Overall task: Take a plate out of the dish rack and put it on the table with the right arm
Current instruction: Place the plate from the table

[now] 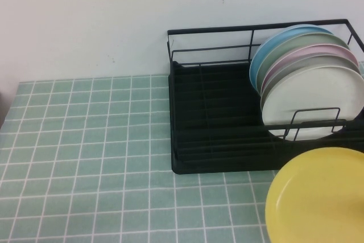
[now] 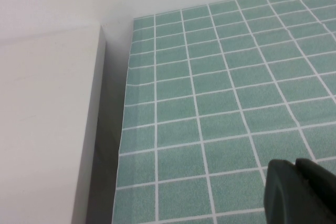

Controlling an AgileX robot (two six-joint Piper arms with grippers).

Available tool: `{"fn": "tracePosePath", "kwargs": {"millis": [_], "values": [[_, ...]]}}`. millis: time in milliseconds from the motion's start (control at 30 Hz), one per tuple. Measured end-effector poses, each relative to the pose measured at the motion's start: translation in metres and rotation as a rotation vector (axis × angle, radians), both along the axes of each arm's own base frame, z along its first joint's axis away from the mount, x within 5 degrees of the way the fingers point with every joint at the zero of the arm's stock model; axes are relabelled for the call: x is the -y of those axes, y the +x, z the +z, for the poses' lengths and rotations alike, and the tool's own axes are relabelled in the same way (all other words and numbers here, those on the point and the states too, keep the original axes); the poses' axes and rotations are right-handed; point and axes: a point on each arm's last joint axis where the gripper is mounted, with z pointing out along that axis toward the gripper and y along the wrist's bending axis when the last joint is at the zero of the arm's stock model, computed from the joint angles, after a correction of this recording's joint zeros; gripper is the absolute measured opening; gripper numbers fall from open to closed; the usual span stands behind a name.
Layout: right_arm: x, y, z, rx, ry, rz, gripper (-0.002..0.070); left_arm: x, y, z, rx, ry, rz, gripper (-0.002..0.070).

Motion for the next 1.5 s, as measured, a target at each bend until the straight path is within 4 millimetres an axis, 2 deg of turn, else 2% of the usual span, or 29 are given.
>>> {"fn": "tracePosePath", "kwargs": {"millis": [300, 500, 800, 1033, 1167, 1367, 1500], "values": [[-0.002, 0.061, -0.036, -0.143, 0.018, 0.025, 0.0094, 0.000, 0.000, 0.000, 0.000, 0.000, 0.000, -0.0003], [-0.006, 0.088, -0.056, -0.186, 0.066, 0.036, 0.0094, 0.000, 0.000, 0.000, 0.000, 0.000, 0.000, -0.0003], [-0.004, 0.106, -0.081, -0.249, 0.060, 0.008, 0.0094, 0.000, 0.000, 0.000, 0.000, 0.000, 0.000, -0.0003], [-0.002, 0.110, -0.086, -0.241, 0.048, -0.016, 0.0097, 0.000, 0.000, 0.000, 0.000, 0.000, 0.000, -0.0003], [0.000, 0.112, -0.086, -0.221, 0.022, -0.023, 0.0162, 0.000, 0.000, 0.000, 0.000, 0.000, 0.000, -0.0003], [0.003, 0.114, -0.087, -0.204, -0.010, -0.035, 0.0402, 0.000, 0.000, 0.000, 0.000, 0.000, 0.000, -0.0003], [0.004, 0.113, -0.087, -0.204, -0.036, -0.028, 0.0456, 0.000, 0.000, 0.000, 0.000, 0.000, 0.000, -0.0003]]}}
